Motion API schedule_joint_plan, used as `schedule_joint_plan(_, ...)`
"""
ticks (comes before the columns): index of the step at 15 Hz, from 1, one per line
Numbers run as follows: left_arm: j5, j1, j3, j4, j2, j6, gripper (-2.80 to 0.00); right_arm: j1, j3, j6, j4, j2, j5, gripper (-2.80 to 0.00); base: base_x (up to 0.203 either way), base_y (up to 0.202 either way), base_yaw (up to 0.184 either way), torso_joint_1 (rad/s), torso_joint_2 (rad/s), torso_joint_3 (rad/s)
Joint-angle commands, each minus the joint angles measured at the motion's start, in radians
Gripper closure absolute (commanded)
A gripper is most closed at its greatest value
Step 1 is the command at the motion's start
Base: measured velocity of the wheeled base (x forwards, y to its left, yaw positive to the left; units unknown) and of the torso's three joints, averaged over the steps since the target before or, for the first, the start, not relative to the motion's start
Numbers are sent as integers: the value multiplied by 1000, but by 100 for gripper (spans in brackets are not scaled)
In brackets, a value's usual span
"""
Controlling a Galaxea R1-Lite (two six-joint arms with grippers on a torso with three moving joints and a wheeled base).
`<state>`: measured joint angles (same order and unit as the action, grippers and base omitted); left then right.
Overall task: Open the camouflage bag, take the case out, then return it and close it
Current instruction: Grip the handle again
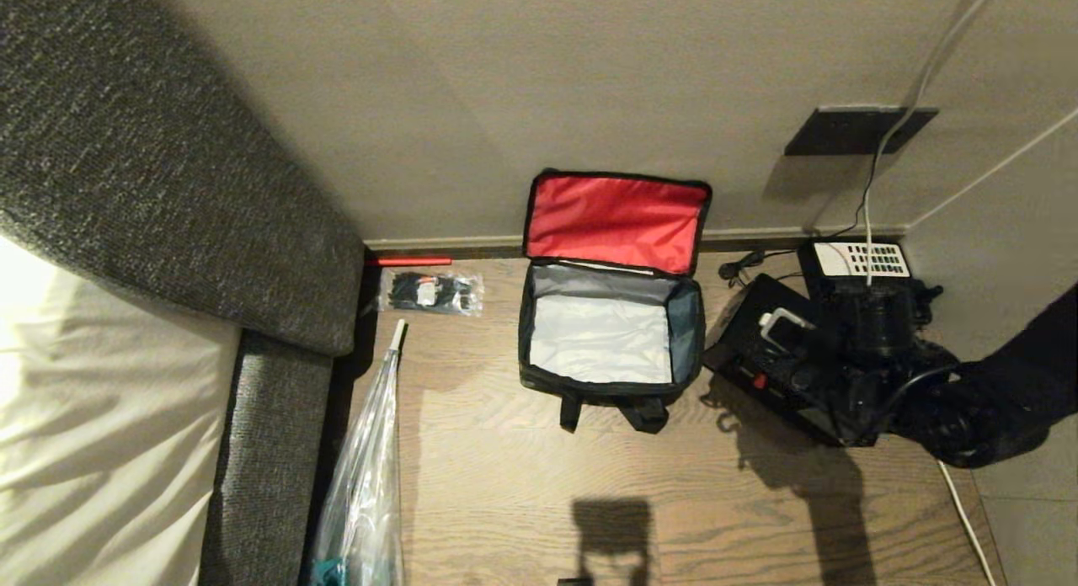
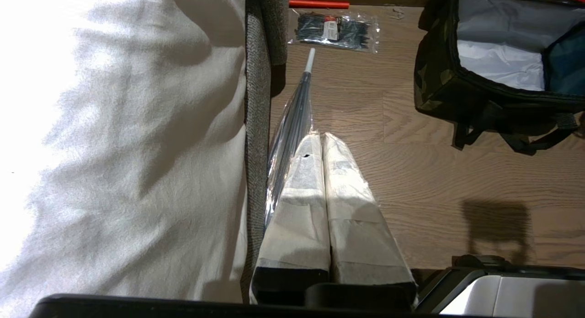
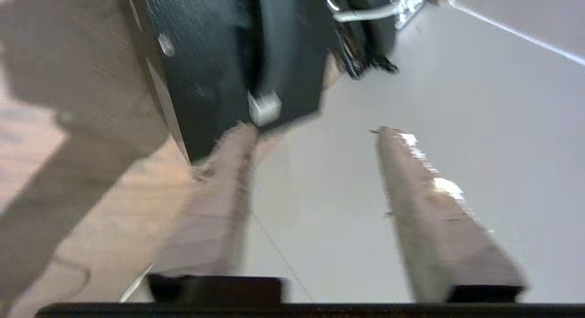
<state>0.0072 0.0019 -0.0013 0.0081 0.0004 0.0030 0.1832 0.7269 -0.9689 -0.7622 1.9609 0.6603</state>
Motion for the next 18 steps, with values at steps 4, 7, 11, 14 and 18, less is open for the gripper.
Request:
schedule_joint_plan(4,0,1,1,0,-2,0,0,-2,-103,37,260,-434,3,0,0,0,0,0,0,0)
schedule_joint_plan(7,0,1,0,0,-2,0,0,2,-136,38,437,-607,-1,0,0,0,0,0,0,0)
schedule_joint_plan(11,0,1,0,0,-2,0,0,4,-164,39,575,-766,-1,0,0,0,0,0,0,0)
schedule_joint_plan(14,0,1,0,0,-2,0,0,5,-187,49,649,-843,-7,0,0,0,0,0,0,0)
schedule_joint_plan(18,0,1,0,0,-2,0,0,4,-225,49,718,-930,-151,0,0,0,0,0,0,0)
